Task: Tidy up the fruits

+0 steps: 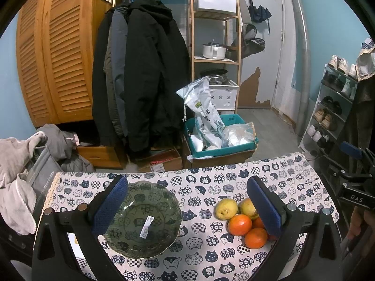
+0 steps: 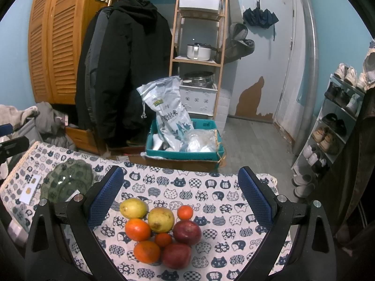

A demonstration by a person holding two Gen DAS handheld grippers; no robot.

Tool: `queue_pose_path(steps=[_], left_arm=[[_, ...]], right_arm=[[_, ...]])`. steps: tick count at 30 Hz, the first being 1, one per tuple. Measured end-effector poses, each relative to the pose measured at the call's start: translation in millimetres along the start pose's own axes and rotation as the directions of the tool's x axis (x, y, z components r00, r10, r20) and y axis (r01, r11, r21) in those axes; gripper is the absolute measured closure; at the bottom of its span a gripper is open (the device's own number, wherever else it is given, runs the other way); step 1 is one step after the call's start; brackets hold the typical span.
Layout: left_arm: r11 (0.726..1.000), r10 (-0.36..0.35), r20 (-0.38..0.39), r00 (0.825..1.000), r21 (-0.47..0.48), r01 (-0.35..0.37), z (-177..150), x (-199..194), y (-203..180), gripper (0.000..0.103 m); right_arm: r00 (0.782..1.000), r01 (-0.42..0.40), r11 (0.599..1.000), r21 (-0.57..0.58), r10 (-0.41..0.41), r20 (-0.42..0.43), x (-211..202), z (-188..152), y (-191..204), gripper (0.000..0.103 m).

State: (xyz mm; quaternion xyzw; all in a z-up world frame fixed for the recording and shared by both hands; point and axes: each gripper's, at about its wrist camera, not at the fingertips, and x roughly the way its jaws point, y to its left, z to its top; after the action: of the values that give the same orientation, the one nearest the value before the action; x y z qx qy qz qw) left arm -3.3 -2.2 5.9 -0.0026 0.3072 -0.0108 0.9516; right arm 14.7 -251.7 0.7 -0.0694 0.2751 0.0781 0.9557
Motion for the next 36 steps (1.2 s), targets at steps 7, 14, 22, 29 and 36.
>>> queue_pose_path(steps=[7,14,22,29,36], left_arm=[[1.000,-0.001,0.000,1.000,-0.001,0.001,-0.6,0.0,0.0,0.001],[1.000,-0.001,0.000,1.000,0.000,0.001,-1.0,0.1,-0.2,0.001],[1.000,-0.001,0.000,1.000,-0.001,0.001,-1.3,0.1,-0.4,0.001],[1.000,-0.002,0.000,1.000,0.000,0.002,-1.2,0.4,-0.7,0.001],[1.000,-0.002,0.004,1.000,-0.001,0.002,-0.3,-0.9,-1.1,0.001]], right_arm=[[1.000,0.001,1.000,-0.001,-0.001,0.000,-0.2,0.1,-0.6,0.007],[1.000,0.002,1.000,-0.001,-0.002,0.002,-0.1,0.0,-1.8,0.007],[1.000,0.002,1.000,-0.002,-0.002,0.003,0.0,0.3,-2.8,0.007],[1.000,0.001,1.000,-0.003,-0.001,0.004,-0.2,0.9,-3.1,0.007],[1.000,0.002,1.000,-0.004,-0.002,0.004,0.1,0.9,-2.4,0.007]])
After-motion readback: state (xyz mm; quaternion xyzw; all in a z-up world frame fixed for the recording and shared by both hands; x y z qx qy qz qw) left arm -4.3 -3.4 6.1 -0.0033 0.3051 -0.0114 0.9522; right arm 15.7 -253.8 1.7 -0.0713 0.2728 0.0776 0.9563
